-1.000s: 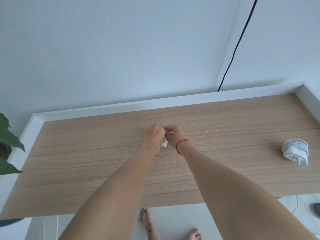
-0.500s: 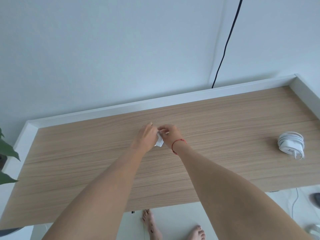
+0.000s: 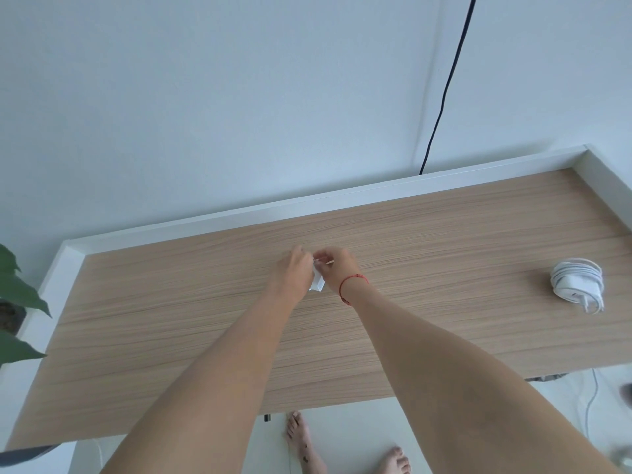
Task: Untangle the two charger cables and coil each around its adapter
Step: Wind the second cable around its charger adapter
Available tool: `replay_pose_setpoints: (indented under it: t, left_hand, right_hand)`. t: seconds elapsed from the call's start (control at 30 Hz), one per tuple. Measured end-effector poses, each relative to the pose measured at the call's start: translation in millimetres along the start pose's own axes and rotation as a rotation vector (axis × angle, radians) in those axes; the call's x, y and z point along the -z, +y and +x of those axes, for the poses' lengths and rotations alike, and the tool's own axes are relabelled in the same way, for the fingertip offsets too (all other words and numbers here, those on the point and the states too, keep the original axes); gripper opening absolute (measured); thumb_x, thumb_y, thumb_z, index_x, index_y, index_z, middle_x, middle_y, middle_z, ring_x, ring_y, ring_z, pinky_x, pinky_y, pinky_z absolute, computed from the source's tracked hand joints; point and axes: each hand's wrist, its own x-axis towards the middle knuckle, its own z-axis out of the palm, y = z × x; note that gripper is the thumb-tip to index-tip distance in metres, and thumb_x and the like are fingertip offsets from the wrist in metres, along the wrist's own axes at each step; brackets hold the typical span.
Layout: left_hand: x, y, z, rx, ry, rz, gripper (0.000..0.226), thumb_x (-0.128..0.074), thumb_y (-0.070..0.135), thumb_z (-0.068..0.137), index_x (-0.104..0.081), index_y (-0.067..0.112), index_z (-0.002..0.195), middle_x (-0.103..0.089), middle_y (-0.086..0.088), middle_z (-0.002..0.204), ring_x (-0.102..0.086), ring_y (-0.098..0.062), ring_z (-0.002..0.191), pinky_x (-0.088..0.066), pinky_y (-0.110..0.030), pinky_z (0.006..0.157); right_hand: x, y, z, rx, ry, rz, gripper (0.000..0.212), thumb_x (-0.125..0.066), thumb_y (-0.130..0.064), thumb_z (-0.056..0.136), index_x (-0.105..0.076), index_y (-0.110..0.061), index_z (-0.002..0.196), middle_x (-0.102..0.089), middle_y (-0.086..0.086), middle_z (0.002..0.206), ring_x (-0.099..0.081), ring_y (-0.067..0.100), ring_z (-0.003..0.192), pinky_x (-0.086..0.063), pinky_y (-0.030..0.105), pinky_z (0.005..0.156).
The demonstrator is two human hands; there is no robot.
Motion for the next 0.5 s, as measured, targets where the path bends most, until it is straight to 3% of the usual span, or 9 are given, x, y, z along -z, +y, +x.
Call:
replay_pose_setpoints:
  t: [0.13,0.23,0.33,0.5]
  left_hand:
    - [-8,-4,1,-0.058,0.003,0.022,0.028,-0.043,-0.006,0.092,-0.054,-0.001,0.117,-0.051,-0.015,0.118,-0.056,-0.027,0.109,-0.049,-0.032,0.089]
    - [-11,-8,3,-0.039,-0.065,-0.074,0.027,-0.040,-0.006,0.091,-0.055,-0.002,0.112,-0.051,-0.016,0.117,-0.051,-0.028,0.110,-0.045,-0.031,0.088]
    - [-6,-13,5,-0.008,-0.063,-0.149,0.018,-0.042,0.004,0.095,-0.052,-0.003,0.110,-0.053,-0.018,0.115,-0.053,-0.032,0.106,-0.036,-0.030,0.076]
    - [-12,-23,4,-0.019,-0.011,-0.238,0.019,-0.046,0.010,0.093,-0.057,0.001,0.106,-0.058,-0.013,0.110,-0.054,-0.029,0.102,-0.044,-0.037,0.083]
  right_hand:
    - [1,-1,-3,0.003,0.000,-0.015,0.023,-0.055,-0.006,0.089,-0.070,-0.009,0.106,-0.068,0.009,0.106,-0.063,0.024,0.099,-0.052,0.033,0.084]
    - [1,1,-5,0.013,-0.007,-0.019,0.023,-0.055,-0.006,0.090,-0.069,-0.007,0.108,-0.067,0.011,0.107,-0.063,0.024,0.100,-0.049,0.028,0.081]
    - [0,3,-3,0.030,0.019,-0.018,0.022,-0.055,-0.007,0.092,-0.069,-0.006,0.109,-0.068,0.011,0.108,-0.062,0.023,0.102,-0.045,0.024,0.081]
    - [1,5,-3,0.057,0.018,-0.026,0.022,-0.055,-0.005,0.090,-0.070,-0.006,0.106,-0.069,0.008,0.107,-0.063,0.021,0.100,-0.045,0.023,0.080]
